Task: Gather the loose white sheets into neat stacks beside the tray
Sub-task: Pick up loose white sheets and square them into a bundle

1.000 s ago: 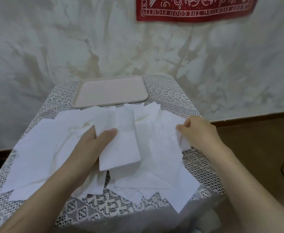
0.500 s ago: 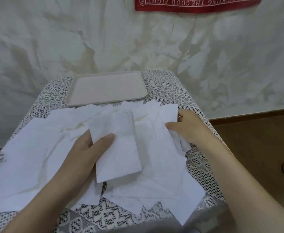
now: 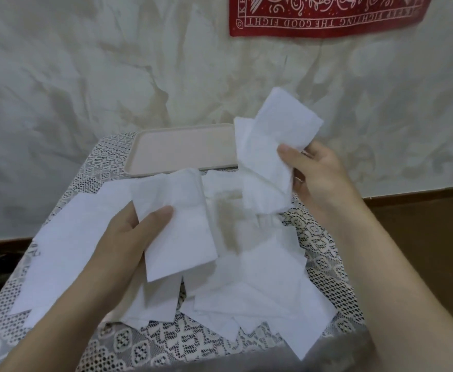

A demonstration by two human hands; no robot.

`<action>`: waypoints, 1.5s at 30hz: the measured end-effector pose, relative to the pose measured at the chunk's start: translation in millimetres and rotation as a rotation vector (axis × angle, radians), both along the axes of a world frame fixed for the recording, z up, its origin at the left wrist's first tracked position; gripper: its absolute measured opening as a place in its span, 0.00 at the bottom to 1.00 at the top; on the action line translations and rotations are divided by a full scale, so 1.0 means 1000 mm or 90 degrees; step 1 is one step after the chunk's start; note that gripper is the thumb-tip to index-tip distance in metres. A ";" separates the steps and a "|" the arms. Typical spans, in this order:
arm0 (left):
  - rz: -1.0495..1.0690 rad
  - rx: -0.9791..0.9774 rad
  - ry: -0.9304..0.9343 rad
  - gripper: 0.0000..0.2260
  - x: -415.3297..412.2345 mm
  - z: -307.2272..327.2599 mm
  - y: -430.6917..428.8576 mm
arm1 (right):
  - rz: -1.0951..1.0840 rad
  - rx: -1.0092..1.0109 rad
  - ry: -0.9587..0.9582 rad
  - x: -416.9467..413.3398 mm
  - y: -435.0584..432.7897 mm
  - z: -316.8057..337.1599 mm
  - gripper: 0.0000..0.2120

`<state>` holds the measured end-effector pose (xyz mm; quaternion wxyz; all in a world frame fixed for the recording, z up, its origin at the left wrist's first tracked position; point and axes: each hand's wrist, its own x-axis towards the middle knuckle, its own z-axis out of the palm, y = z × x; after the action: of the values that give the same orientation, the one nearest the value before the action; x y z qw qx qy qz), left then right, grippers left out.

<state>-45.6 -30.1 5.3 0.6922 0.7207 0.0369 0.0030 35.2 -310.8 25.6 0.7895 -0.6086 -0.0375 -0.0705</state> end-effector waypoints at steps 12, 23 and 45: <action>0.042 0.004 0.010 0.12 -0.006 -0.002 0.022 | -0.083 -0.483 0.022 -0.010 0.041 -0.046 0.07; 0.050 -0.028 -0.009 0.15 -0.008 0.007 0.023 | -0.023 -0.254 0.035 -0.013 0.024 -0.024 0.05; 0.069 -0.109 0.050 0.08 0.001 -0.004 0.020 | -0.048 -0.329 0.202 0.000 0.046 -0.044 0.18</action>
<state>-44.9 -9.7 1.1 0.7481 0.6555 0.1033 0.0089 34.8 -265.0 -18.0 0.6014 -0.7936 0.0919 0.0082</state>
